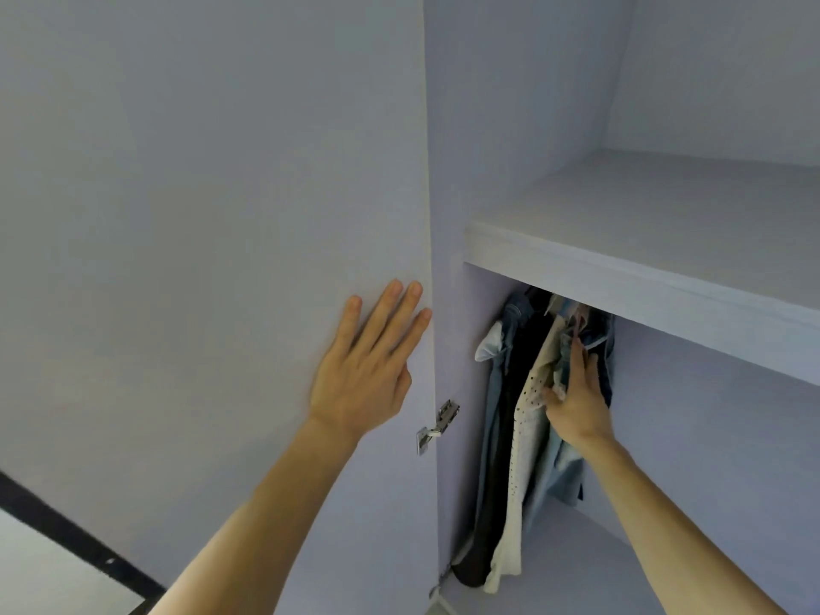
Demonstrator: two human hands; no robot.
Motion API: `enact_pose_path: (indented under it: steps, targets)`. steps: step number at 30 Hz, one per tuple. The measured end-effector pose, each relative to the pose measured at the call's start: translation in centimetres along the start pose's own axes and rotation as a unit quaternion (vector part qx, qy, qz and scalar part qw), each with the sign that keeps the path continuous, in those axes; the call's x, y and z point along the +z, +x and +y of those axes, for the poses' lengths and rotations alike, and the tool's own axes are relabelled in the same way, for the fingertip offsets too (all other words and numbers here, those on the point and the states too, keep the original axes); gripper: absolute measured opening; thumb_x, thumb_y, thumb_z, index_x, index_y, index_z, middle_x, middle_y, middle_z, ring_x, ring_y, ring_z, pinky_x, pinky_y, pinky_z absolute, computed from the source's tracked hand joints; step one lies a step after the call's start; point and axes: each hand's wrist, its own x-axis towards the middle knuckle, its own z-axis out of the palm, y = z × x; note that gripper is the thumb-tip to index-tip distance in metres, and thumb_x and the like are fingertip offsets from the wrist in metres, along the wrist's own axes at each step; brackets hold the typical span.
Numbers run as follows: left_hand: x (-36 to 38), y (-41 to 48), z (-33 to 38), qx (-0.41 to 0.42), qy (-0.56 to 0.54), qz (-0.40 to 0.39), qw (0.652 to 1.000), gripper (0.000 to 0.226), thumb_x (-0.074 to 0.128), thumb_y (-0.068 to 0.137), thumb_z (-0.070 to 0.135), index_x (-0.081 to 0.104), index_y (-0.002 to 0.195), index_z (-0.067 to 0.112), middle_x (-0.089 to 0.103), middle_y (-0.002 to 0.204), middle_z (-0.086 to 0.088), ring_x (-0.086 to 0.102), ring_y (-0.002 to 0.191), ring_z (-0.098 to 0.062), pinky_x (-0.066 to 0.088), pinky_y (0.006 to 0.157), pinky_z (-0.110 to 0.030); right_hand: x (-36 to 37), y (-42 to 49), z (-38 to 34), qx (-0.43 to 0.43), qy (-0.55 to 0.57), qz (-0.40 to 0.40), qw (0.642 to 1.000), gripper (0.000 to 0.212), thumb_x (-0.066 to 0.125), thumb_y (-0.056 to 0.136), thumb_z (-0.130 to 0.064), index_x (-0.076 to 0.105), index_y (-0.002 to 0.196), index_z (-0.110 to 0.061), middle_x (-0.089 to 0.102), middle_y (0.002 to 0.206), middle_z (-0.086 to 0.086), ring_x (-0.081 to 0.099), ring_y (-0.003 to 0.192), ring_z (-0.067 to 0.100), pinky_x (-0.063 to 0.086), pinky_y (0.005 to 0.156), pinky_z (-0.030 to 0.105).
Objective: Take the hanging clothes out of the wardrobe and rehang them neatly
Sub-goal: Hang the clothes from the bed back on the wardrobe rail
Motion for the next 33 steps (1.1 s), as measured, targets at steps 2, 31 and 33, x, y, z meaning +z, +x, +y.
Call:
enact_pose_path:
  steps: [2,31,33]
  targets:
    - [0.1,-2.2,0.6,0.005,-0.034,-0.041,0.999,0.069,0.047,0.092,0.029,0.027,0.157,0.018,0.011,0.167,-0.006,0.01,0.154,-0.025,-0.001,0.124,-0.051,-0.8,-1.5,-0.5,0.006,-0.028,-0.022,0.999,0.084,0.061,0.096,-0.025,0.006,0.159,-0.027,0.005,0.166,0.01,0.035,0.143,0.036,0.039,0.109,0.046]
    - [-42.5,-68.7,9.6,-0.721,-0.125,-0.487,0.476,0.056,0.038,0.094,0.042,0.034,0.15,0.037,0.035,0.156,0.01,0.033,0.143,-0.015,0.025,0.116,-0.04,16.9,-62.1,-20.1,-0.539,-0.114,-0.555,0.623,0.037,0.046,0.101,-0.045,0.051,0.137,-0.04,0.04,0.152,-0.019,0.018,0.149,0.005,0.017,0.12,0.025]
    - [-46.7,-70.9,11.8,-0.77,-0.098,-0.464,0.427,0.054,0.038,0.098,0.041,0.032,0.152,0.037,0.031,0.159,0.01,0.027,0.146,-0.012,0.019,0.119,-0.039,17.5,-66.3,-20.9,-0.573,-0.117,-0.58,0.567,0.037,0.045,0.101,-0.046,0.05,0.138,-0.041,0.04,0.152,-0.021,0.018,0.149,0.006,0.018,0.118,0.023]
